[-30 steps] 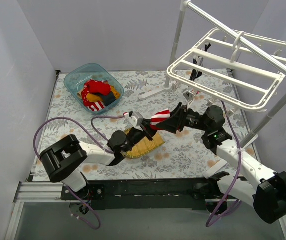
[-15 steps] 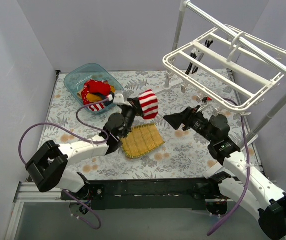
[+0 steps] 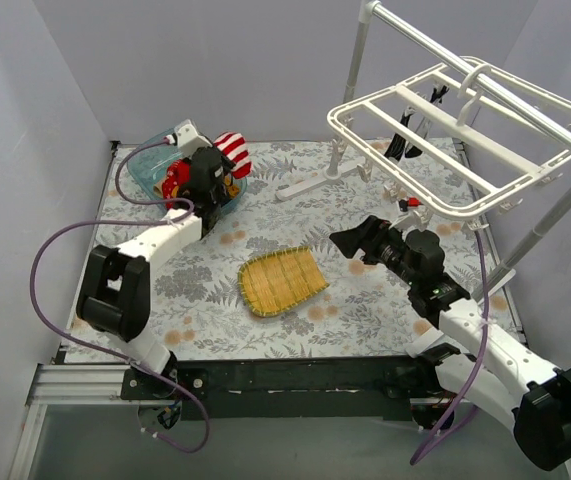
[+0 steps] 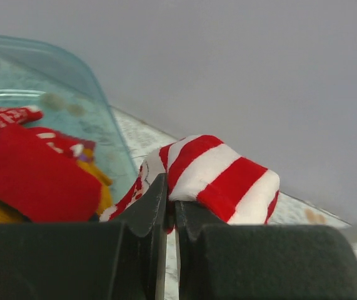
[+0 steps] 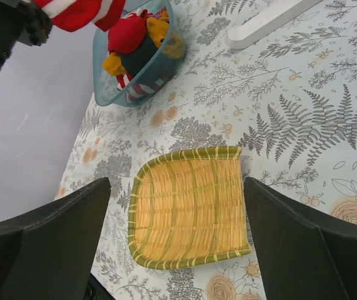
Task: Remove the socks clipped to the hanger
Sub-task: Place the sock in the bin.
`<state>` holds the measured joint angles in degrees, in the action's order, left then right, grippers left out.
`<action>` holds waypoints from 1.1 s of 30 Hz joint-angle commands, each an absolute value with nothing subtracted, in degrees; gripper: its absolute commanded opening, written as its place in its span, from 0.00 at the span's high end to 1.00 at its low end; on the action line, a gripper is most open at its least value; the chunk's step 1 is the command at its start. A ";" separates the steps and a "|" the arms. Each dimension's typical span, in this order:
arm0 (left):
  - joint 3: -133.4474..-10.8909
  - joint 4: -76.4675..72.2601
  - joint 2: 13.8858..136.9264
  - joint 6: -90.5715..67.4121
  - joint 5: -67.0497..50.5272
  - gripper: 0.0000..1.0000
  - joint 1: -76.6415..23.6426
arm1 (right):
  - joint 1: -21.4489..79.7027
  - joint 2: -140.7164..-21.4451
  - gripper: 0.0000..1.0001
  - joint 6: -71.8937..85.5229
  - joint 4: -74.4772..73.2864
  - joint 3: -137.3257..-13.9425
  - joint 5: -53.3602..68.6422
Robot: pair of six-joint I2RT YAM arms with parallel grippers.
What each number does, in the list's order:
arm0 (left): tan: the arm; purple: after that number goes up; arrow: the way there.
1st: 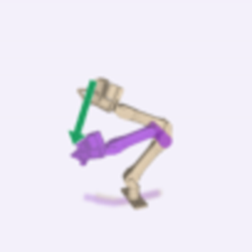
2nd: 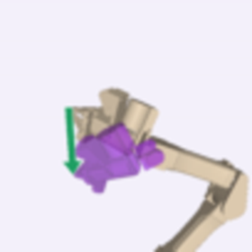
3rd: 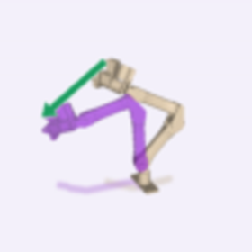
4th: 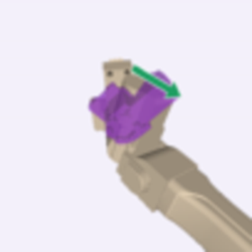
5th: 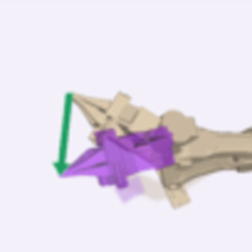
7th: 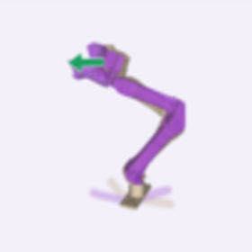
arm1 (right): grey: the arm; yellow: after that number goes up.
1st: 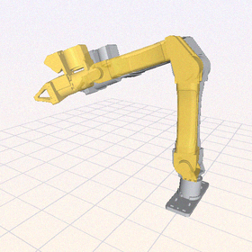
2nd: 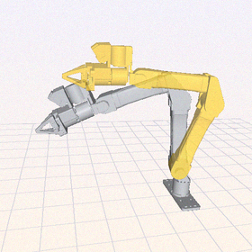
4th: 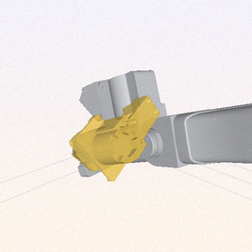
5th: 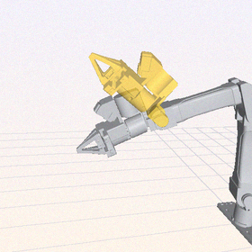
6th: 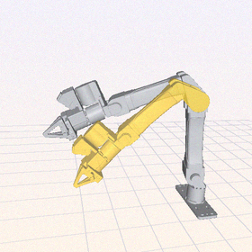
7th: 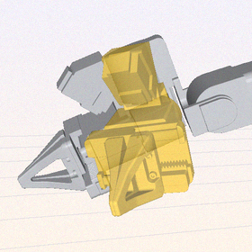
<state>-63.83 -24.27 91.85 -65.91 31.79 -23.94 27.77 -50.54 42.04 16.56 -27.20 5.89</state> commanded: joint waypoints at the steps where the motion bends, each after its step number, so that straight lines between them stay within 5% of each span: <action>1: -67.67 -15.47 96.76 -71.45 30.33 1.00 -16.02 | 27.77 -51.15 0.04 41.49 18.37 -27.25 4.66; 7: -76.97 -0.55 109.06 -79.00 28.92 1.00 -10.03 | 27.86 -51.86 0.02 40.69 17.49 -26.54 5.01; 9: -77.43 2.19 110.73 -81.03 29.00 0.80 -9.23 | 27.77 -51.94 0.02 40.69 17.93 -26.02 4.66; 22: -76.03 3.08 103.10 -81.74 30.76 0.31 -5.89 | 27.86 -53.35 0.01 41.74 18.89 -25.23 3.78; 33: -70.14 1.41 93.26 -81.47 30.16 0.43 -5.89 | 27.95 -55.20 0.01 44.56 21.35 -23.91 -2.54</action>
<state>-72.86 1.06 97.34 -81.23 29.71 -6.07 27.77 -55.18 43.24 17.45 -24.47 2.35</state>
